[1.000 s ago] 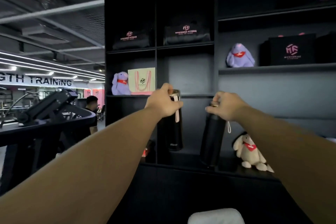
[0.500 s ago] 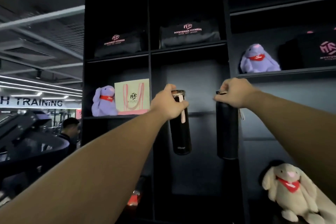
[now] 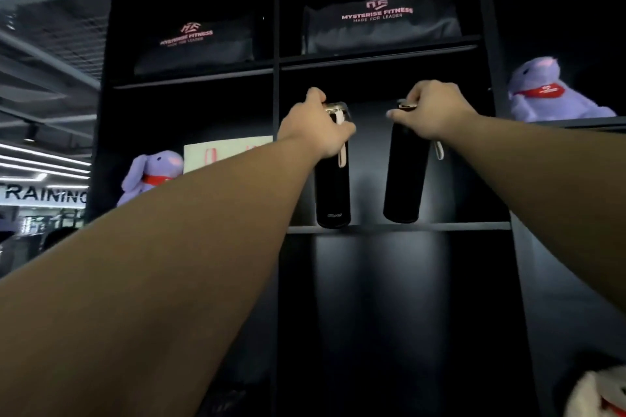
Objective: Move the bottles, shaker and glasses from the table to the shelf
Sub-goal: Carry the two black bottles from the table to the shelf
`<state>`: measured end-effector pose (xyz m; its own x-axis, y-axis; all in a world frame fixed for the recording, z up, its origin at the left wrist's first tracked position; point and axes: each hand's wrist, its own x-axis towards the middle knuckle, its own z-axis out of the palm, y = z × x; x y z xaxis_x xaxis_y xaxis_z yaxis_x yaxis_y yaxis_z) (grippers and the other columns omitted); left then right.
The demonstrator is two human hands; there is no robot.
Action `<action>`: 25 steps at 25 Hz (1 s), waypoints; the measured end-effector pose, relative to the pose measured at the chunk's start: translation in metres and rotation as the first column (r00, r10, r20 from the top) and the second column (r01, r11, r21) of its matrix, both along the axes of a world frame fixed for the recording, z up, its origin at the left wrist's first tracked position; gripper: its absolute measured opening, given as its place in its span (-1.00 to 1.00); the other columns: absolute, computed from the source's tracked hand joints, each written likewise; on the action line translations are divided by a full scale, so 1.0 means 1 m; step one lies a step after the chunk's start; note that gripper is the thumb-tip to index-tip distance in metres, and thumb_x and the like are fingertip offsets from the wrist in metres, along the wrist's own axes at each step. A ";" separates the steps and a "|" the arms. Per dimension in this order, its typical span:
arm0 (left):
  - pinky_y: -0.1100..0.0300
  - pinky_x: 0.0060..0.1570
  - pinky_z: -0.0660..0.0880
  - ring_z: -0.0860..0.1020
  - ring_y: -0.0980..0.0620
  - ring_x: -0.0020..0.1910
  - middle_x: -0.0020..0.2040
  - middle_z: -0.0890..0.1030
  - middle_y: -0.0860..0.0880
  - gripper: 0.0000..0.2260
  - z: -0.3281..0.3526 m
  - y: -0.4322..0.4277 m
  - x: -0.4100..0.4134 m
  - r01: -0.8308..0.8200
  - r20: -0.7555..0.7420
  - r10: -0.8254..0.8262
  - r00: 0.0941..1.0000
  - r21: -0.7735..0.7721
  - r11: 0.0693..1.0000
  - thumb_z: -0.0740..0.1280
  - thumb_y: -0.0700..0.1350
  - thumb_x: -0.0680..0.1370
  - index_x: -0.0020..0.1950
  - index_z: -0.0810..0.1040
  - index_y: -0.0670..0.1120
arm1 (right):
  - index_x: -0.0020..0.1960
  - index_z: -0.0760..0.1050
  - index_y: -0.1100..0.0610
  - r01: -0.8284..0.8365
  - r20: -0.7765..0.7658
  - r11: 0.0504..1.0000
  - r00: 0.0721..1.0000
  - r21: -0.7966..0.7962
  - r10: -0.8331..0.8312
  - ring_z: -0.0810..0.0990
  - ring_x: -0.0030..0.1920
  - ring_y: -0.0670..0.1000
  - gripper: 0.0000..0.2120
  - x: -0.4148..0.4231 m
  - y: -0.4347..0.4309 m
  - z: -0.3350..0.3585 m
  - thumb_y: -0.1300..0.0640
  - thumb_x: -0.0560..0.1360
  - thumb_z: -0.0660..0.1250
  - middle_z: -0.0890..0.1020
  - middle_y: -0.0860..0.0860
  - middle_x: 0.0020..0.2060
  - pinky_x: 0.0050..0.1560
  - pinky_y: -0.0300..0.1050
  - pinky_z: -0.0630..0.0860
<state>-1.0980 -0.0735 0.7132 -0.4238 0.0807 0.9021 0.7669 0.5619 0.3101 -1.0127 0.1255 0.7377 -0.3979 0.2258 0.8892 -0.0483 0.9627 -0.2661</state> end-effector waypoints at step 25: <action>0.13 -0.35 0.37 0.57 -0.12 -0.10 -0.05 0.56 -0.07 -0.40 0.014 0.088 -0.323 -0.248 0.121 0.284 0.951 -0.249 0.936 0.47 0.10 0.40 0.28 0.24 -0.02 | 0.11 0.55 0.06 -0.174 0.263 0.970 0.941 -0.168 0.215 0.45 0.25 0.19 -0.84 -0.497 0.045 0.022 0.11 0.57 0.26 0.50 0.16 0.18 0.24 -0.02 0.40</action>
